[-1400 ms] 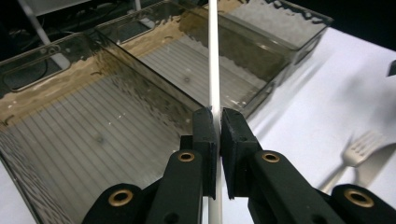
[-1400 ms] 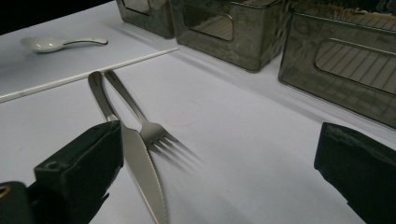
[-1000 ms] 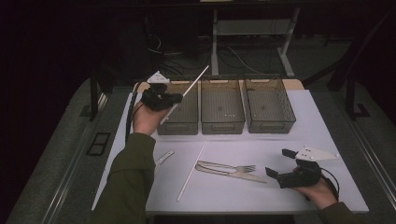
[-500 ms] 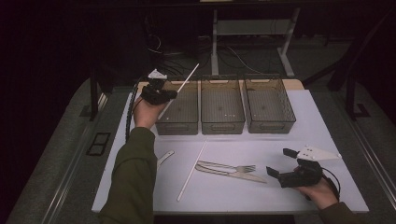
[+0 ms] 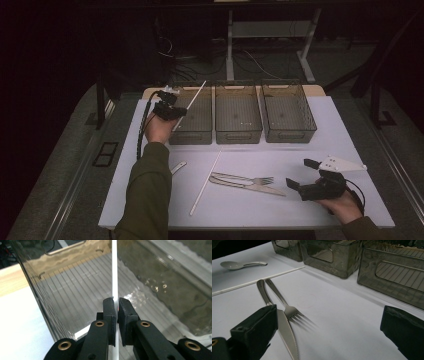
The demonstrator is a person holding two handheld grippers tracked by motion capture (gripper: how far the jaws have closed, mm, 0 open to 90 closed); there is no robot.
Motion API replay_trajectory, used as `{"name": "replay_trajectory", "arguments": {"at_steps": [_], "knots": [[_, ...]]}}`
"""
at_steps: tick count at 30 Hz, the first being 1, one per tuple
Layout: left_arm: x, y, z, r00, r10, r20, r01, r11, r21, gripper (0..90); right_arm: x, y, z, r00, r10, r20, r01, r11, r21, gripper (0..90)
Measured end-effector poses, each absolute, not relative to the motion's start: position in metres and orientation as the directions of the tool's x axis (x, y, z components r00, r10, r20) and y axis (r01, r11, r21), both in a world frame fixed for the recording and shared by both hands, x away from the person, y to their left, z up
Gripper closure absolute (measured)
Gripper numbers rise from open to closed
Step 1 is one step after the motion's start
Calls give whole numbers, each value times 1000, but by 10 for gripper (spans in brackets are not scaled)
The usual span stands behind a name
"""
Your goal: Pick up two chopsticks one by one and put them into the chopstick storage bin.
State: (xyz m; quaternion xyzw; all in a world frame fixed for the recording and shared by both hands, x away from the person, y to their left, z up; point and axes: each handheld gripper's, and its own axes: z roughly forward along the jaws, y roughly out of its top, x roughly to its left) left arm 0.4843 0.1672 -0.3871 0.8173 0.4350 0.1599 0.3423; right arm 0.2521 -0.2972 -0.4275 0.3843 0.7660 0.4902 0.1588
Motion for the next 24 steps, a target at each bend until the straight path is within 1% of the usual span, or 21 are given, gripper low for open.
{"name": "replay_trajectory", "arguments": {"at_steps": [5,11,13,18,24], "knots": [[485,164,-393,567,823,-31,614,-398,682,833,252,-297,-427,-653,745,136,435,223,872,14],[485,160,-394,580,815,-14,607,-421,674,824,252,-298,-427,-653,746,135,435,222,873,14],[485,159,-394,580,815,-12,601,-418,681,831,252,-298,-427,-653,745,135,434,222,873,14],[483,156,-390,588,809,-6,583,-419,696,806,252,-298,-427,-652,745,137,435,221,873,14],[476,155,-375,610,793,1,542,-417,730,770,252,-298,-427,-653,745,135,434,222,873,14]]}}
